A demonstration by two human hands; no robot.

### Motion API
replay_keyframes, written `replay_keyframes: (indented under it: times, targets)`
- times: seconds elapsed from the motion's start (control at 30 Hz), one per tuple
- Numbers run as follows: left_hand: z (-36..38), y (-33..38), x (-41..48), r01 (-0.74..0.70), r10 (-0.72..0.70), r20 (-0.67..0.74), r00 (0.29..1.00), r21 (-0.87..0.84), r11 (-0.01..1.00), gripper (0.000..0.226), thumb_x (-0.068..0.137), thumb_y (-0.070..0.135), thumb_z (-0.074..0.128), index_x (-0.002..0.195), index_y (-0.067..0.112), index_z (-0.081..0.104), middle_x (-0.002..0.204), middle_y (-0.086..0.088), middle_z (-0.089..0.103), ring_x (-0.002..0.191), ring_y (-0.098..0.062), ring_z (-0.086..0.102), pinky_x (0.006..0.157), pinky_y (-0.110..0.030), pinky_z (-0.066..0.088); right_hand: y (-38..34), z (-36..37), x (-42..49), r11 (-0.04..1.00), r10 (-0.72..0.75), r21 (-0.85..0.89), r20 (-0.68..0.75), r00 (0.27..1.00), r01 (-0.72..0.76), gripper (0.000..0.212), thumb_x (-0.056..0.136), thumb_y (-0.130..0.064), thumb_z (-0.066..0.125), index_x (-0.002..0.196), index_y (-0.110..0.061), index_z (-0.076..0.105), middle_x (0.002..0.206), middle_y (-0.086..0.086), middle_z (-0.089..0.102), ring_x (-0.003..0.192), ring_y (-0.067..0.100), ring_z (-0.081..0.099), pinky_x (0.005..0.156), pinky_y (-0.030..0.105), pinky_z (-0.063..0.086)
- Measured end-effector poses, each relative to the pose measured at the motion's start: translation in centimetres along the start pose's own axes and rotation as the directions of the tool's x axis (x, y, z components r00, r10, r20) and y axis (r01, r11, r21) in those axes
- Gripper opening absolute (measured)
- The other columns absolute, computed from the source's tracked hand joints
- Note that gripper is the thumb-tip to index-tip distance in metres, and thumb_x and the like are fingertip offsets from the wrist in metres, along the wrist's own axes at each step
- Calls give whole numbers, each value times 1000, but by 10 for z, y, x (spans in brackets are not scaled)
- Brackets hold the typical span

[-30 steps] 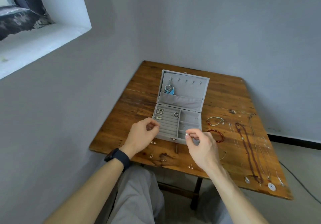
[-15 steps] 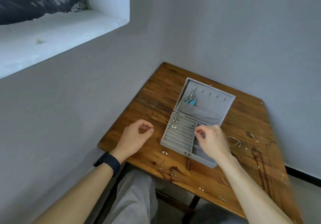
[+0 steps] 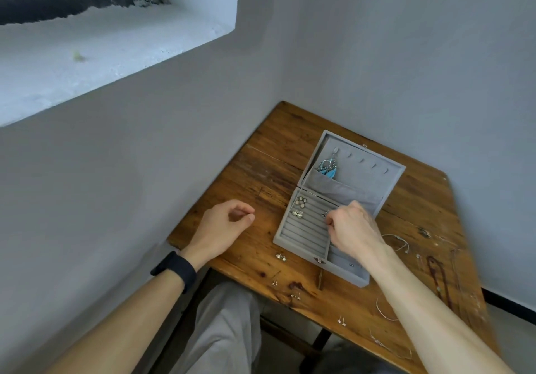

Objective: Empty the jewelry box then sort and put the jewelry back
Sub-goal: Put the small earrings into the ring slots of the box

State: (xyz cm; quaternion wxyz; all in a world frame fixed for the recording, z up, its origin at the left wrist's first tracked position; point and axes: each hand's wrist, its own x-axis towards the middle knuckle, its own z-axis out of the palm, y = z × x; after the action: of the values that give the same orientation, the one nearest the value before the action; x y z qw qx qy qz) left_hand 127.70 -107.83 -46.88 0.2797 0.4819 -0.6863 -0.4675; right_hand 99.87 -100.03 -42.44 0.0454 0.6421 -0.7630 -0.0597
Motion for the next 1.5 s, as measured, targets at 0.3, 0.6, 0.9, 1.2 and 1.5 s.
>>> replay_keyframes:
  times: [0.3, 0.6, 0.9, 1.2, 1.5]
  targets:
    - [2, 10, 2, -43, 43, 18, 999, -9, 999, 11, 93, 36, 68, 104, 36, 70, 105, 22, 66, 104, 4, 59, 93, -38, 57, -4, -2, 3, 999, 20, -29, 36, 999, -18, 20, 94, -26, 58, 105, -21, 74, 103, 3, 71, 103, 24, 55, 87, 35, 52]
    - [12, 26, 3, -90, 89, 46, 995, 1, 996, 13, 93, 35, 68, 106, 37, 71, 105, 24, 67, 104, 6, 59, 94, -37, 57, -3, -2, 6, 997, -46, -67, 11, 999, 46, 22, 98, -28, 57, 107, -16, 73, 104, 6, 69, 102, 25, 56, 85, 36, 49]
    - [35, 57, 17, -212, 200, 120, 973, 95, 973, 12, 95, 34, 66, 107, 34, 69, 102, 20, 69, 99, 5, 62, 91, -28, 55, 9, 6, -31, 940, 94, 337, -122, 988, -48, 33, 95, -33, 63, 126, -21, 66, 114, 0, 68, 107, 21, 60, 91, 34, 51]
    - [103, 83, 42, -512, 439, 274, 856, 576, 638, 14, 90, 38, 72, 101, 34, 77, 114, 6, 63, 110, -17, 56, 92, -41, 51, 7, 50, -123, 870, 318, 422, -80, 945, -257, 65, 96, -62, 44, 151, -29, 37, 161, 0, 30, 150, 18, 17, 118, 38, 22]
    - [127, 78, 33, -392, 373, 168, 912, 623, 677, 16, 90, 40, 70, 103, 35, 78, 120, 7, 60, 122, -18, 44, 97, -41, 32, 3, 57, -141, 807, 293, 514, 76, 953, -290, 76, 98, -64, 35, 159, -30, 5, 165, -6, -19, 148, 9, -26, 118, 38, -7]
